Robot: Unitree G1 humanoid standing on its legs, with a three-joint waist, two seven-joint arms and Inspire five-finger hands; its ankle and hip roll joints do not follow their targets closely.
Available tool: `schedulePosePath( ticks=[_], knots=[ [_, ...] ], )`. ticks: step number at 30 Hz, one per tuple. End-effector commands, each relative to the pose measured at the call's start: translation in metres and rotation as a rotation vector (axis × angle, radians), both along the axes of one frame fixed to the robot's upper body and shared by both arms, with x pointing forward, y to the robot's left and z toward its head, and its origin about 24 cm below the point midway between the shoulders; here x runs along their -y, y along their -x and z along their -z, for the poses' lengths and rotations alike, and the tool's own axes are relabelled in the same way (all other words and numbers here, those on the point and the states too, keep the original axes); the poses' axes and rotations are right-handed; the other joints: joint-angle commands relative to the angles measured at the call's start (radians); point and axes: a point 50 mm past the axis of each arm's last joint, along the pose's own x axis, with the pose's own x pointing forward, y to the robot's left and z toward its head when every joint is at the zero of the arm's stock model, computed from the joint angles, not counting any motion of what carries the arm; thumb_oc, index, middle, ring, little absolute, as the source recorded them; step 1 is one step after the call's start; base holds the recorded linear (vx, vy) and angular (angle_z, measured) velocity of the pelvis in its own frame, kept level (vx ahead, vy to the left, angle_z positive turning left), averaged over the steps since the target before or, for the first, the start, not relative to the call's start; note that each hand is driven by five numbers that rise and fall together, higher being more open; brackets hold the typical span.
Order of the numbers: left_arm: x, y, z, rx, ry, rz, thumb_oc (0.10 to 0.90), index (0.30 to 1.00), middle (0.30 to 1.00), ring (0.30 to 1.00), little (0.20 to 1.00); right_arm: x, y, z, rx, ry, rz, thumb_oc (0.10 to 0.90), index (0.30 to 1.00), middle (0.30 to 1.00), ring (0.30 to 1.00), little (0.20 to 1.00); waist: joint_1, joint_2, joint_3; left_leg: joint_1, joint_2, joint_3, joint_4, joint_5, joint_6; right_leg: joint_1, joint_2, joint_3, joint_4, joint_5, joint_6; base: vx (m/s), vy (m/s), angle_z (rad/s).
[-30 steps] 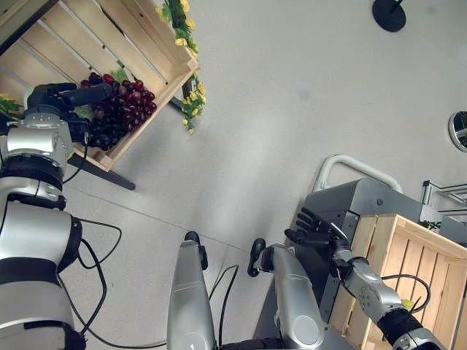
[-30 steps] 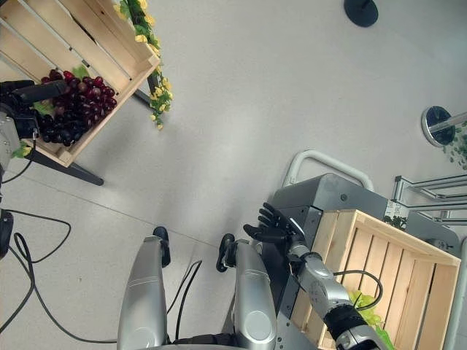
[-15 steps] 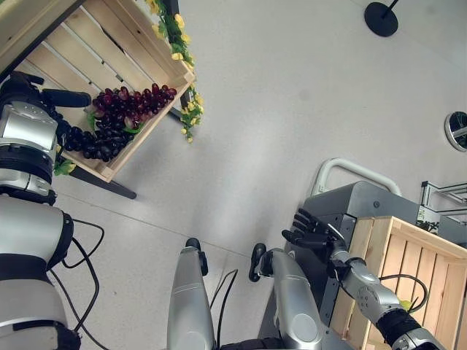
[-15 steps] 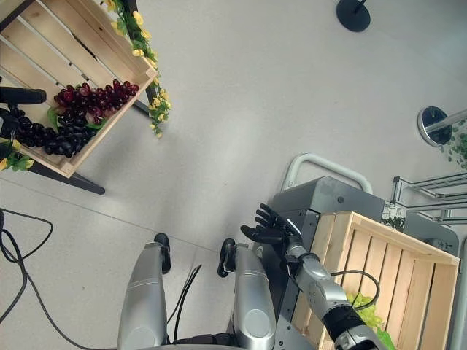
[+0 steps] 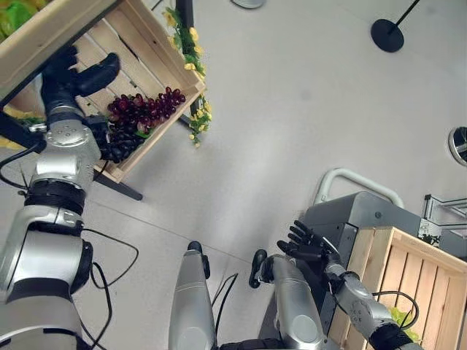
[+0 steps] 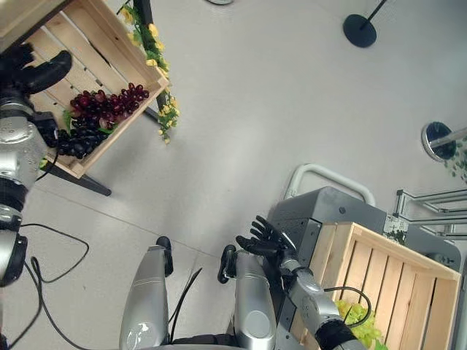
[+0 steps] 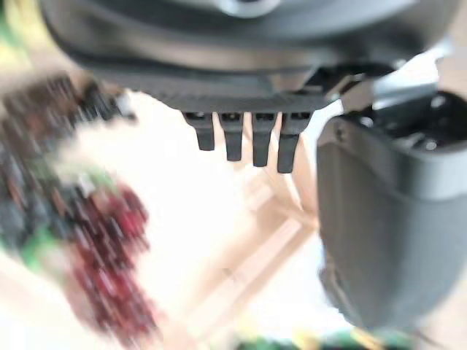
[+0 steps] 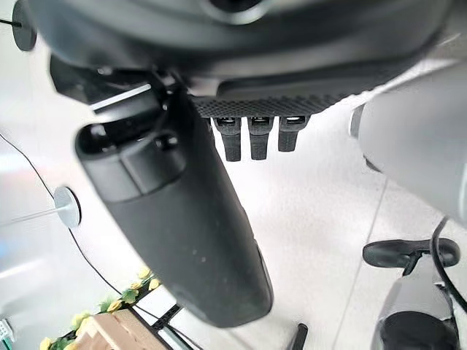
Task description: Pick up the fruits from the basket on one side to the basket on the other side
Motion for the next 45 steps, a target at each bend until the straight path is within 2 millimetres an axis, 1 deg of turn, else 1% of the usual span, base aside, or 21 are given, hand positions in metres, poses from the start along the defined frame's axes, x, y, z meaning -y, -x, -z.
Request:
schedulePosePath(
  ticks=[1, 6, 9, 12, 13, 16, 19, 22, 23, 26, 27, 28, 30, 32, 33, 36, 37, 38, 43, 44, 45],
  knots=[
    [0.024, 0.011, -0.046, 0.331, 0.001, 0.222, 0.800, 0.900, 0.900, 0.900, 0.900, 0.009, -0.005, -0.017, 0.126, -0.025, 0.100, 0.800, 0.900, 0.900, 0.900, 0.900, 0.011, 0.026, -0.103, 0.163, -0.037, 0.066, -0.113, -0.033, 0.071, 0.055, -0.013, 0.036, -0.078, 0.191, 0.003, -0.04, -0.047, -0.03],
    [0.041, 0.008, 0.001, 0.278, 0.119, 0.406, 0.800, 0.900, 0.900, 0.900, 0.900, 0.004, -0.007, -0.018, 0.117, -0.020, 0.103, 0.800, 0.900, 0.900, 0.900, 0.900, 0.006, 0.040, -0.151, 0.246, -0.031, 0.081, -0.166, -0.020, 0.063, 0.124, -0.022, 0.043, -0.129, 0.197, 0.008, 0.02, -0.028, -0.09],
    [0.044, 0.008, 0.021, 0.257, 0.177, 0.460, 0.800, 0.900, 0.900, 0.900, 0.900, 0.002, -0.008, -0.019, 0.114, -0.017, 0.100, 0.800, 0.900, 0.900, 0.900, 0.900, 0.003, 0.045, -0.170, 0.280, -0.027, 0.089, -0.182, -0.017, 0.060, 0.152, -0.025, 0.047, -0.144, 0.193, 0.009, 0.02, -0.021, -0.10],
    [0.054, 0.010, 0.059, 0.210, 0.304, 0.573, 0.800, 0.900, 0.900, 0.900, 0.900, 0.001, -0.007, -0.017, 0.104, -0.008, 0.104, 0.800, 0.900, 0.900, 0.900, 0.900, -0.007, 0.061, -0.203, 0.335, -0.014, 0.106, -0.211, -0.008, 0.053, 0.198, -0.028, 0.048, -0.164, 0.177, 0.009, 0.02, -0.031, -0.16],
    [0.054, 0.010, 0.059, 0.210, 0.304, 0.573, 0.800, 0.900, 0.900, 0.900, 0.900, 0.001, -0.007, -0.016, 0.104, -0.008, 0.104, 0.800, 0.900, 0.900, 0.900, 0.900, -0.007, 0.062, -0.203, 0.336, -0.014, 0.106, -0.212, -0.008, 0.053, 0.198, -0.028, 0.048, -0.164, 0.178, 0.009, 0.02, -0.027, -0.08],
    [0.072, 0.018, 0.097, 0.165, 0.380, 0.658, 0.800, 0.900, 0.900, 0.900, 0.900, 0.002, -0.003, -0.012, 0.092, -0.004, 0.111, 0.800, 0.900, 0.900, 0.900, 0.900, -0.018, 0.077, -0.241, 0.408, -0.005, 0.124, -0.289, 0.026, 0.037, 0.254, -0.011, 0.053, -0.224, 0.169, 0.002, 0.04, -0.075, -0.11],
    [0.080, 0.022, 0.112, 0.139, 0.388, 0.673, 0.800, 0.900, 0.900, 0.900, 0.900, 0.005, -0.003, -0.011, 0.093, 0.010, 0.123, 0.800, 0.900, 0.900, 0.900, 0.900, -0.024, 0.081, -0.258, 0.442, 0.003, 0.129, -0.335, 0.052, 0.023, 0.286, 0.005, 0.055, -0.274, 0.168, -0.004, 0.03, -0.076, -0.23],
    [0.095, 0.032, 0.136, 0.107, 0.396, 0.688, 0.800, 0.900, 0.900, 0.900, 0.900, 0.017, -0.003, -0.013, 0.106, 0.073, 0.179, 0.800, 0.900, 0.900, 0.900, 0.900, -0.037, 0.081, -0.297, 0.488, 0.015, 0.134, -0.416, 0.100, -0.009, 0.349, 0.031, 0.060, -0.408, 0.191, -0.018, 0.03, -0.097, -0.14],
    [0.106, 0.037, 0.145, 0.090, 0.362, 0.694, 0.800, 0.900, 0.900, 0.900, 0.900, 0.029, -0.005, -0.017, 0.118, 0.163, 0.245, 0.800, 0.900, 0.900, 0.900, 0.900, -0.042, 0.078, -0.311, 0.503, 0.007, 0.111, -0.441, 0.121, -0.023, 0.380, 0.048, 0.085, -0.486, 0.221, -0.021, 0.01, -0.074, -0.13],
    [0.116, 0.040, 0.151, 0.077, 0.323, 0.697, 0.800, 0.900, 0.900, 0.900, 0.900, 0.038, -0.008, -0.022, 0.137, 0.200, 0.293, 0.800, 0.900, 0.900, 0.900, 0.900, -0.043, 0.079, -0.321, 0.496, -0.011, 0.078, -0.447, 0.154, -0.032, 0.394, 0.064, 0.111, -0.538, 0.248, -0.025, -0.01, 0.012, -0.21],
    [0.128, 0.046, 0.155, 0.068, 0.310, 0.710, 0.800, 0.900, 0.900, 0.900, 0.900, 0.047, -0.014, -0.032, 0.174, 0.242, 0.344, 0.800, 0.900, 0.900, 0.900, 0.900, -0.027, 0.080, -0.334, 0.488, -0.059, -0.016, -0.451, 0.148, -0.031, 0.410, 0.072, 0.162, -0.596, 0.283, -0.021, -0.02, 0.175, -0.65],
    [0.130, 0.053, 0.160, 0.065, 0.318, 0.673, 0.800, 0.900, 0.900, 0.900, 0.900, 0.045, -0.026, -0.042, 0.217, 0.251, 0.313, 0.800, 0.900, 0.900, 0.900, 0.900, 0.004, 0.096, -0.342, 0.501, -0.125, -0.151, -0.507, 0.121, -0.011, 0.408, 0.083, 0.246, -0.633, 0.310, -0.007, -0.02, 0.246, -1.00],
    [0.128, 0.056, 0.160, 0.065, 0.329, 0.666, 0.800, 0.900, 0.900, 0.900, 0.900, 0.041, -0.034, -0.049, 0.253, 0.240, 0.306, 0.800, 0.900, 0.900, 0.900, 0.900, 0.018, 0.111, -0.349, 0.514, -0.155, -0.194, -0.548, 0.119, 0.003, 0.401, 0.089, 0.291, -0.644, 0.320, 0.003, -0.02, 0.188, -1.42],
    [0.138, 0.057, 0.164, 0.014, 0.314, 0.729, 0.800, 0.900, 0.900, 0.900, 0.900, 0.044, -0.032, -0.053, 0.297, 0.219, 0.410, 0.800, 0.900, 0.900, 0.900, 0.900, -0.003, 0.131, -0.372, 0.532, -0.153, -0.108, -0.594, 0.119, 0.018, 0.397, 0.077, 0.287, -0.674, 0.347, 0.024, -0.02, 0.194, -1.66],
    [0.139, 0.057, 0.164, 0.010, 0.312, 0.732, 0.800, 0.900, 0.900, 0.900, 0.900, 0.044, -0.031, -0.052, 0.295, 0.217, 0.411, 0.800, 0.900, 0.900, 0.900, 0.900, -0.003, 0.131, -0.372, 0.533, -0.154, -0.106, -0.595, 0.119, 0.018, 0.397, 0.077, 0.287, -0.676, 0.349, 0.025, -0.01, 0.165, -0.96],
    [0.144, 0.057, 0.166, -0.038, 0.313, 0.754, 0.800, 0.900, 0.900, 0.900, 0.900, 0.050, -0.023, -0.053, 0.338, 0.205, 0.463, 0.800, 0.900, 0.900, 0.900, 0.900, -0.034, 0.138, -0.377, 0.572, -0.160, -0.056, -0.651, 0.120, 0.026, 0.365, 0.057, 0.283, -0.717, 0.419, 0.063, -0.02, 0.103, -0.36],
    [0.141, 0.058, 0.167, -0.049, 0.314, 0.748, 0.800, 0.900, 0.900, 0.900, 0.900, 0.051, -0.021, -0.055, 0.353, 0.212, 0.466, 0.800, 0.900, 0.900, 0.900, 0.900, -0.037, 0.141, -0.373, 0.584, -0.160, -0.036, -0.667, 0.123, 0.028, 0.349, 0.052, 0.251, -0.711, 0.433, 0.073, -0.11, 0.081, -0.48],
    [0.136, 0.062, 0.166, -0.061, 0.313, 0.727, 0.800, 0.900, 0.900, 0.900, 0.900, 0.049, -0.023, -0.058, 0.368, 0.197, 0.460, 0.800, 0.900, 0.900, 0.900, 0.900, -0.024, 0.149, -0.363, 0.599, -0.149, 0.025, -0.680, 0.127, 0.030, 0.312, 0.017, 0.166, -0.630, 0.454, 0.079, -0.12, 0.056, -0.59],
    [0.123, 0.068, 0.172, -0.087, 0.316, 0.724, 0.800, 0.900, 0.900, 0.900, 0.900, 0.055, -0.026, -0.071, 0.441, 0.183, 0.490, 0.800, 0.900, 0.900, 0.900, 0.900, 0.006, 0.166, -0.360, 0.570, -0.119, 0.099, -0.643, 0.133, 0.049, 0.329, -0.028, 0.087, -0.466, 0.404, 0.053, -0.10, -0.034, -0.99],
    [0.122, 0.069, 0.174, -0.097, 0.318, 0.723, 0.800, 0.900, 0.900, 0.900, 0.900, 0.059, -0.027, -0.074, 0.462, 0.184, 0.502, 0.800, 0.900, 0.900, 0.900, 0.900, 0.015, 0.162, -0.358, 0.564, -0.114, 0.116, -0.620, 0.122, 0.049, 0.343, -0.043, 0.057, -0.460, 0.396, 0.046, -0.02, -0.228, -0.61],
    [0.120, 0.070, 0.175, -0.104, 0.321, 0.707, 0.800, 0.900, 0.900, 0.900, 0.900, 0.068, -0.033, -0.084, 0.498, 0.196, 0.523, 0.800, 0.900, 0.900, 0.900, 0.900, 0.037, 0.155, -0.352, 0.563, -0.090, 0.160, -0.587, 0.110, 0.037, 0.409, -0.053, -0.025, -0.543, 0.347, 0.035, -0.01, -0.226, -0.60]
  ],
)
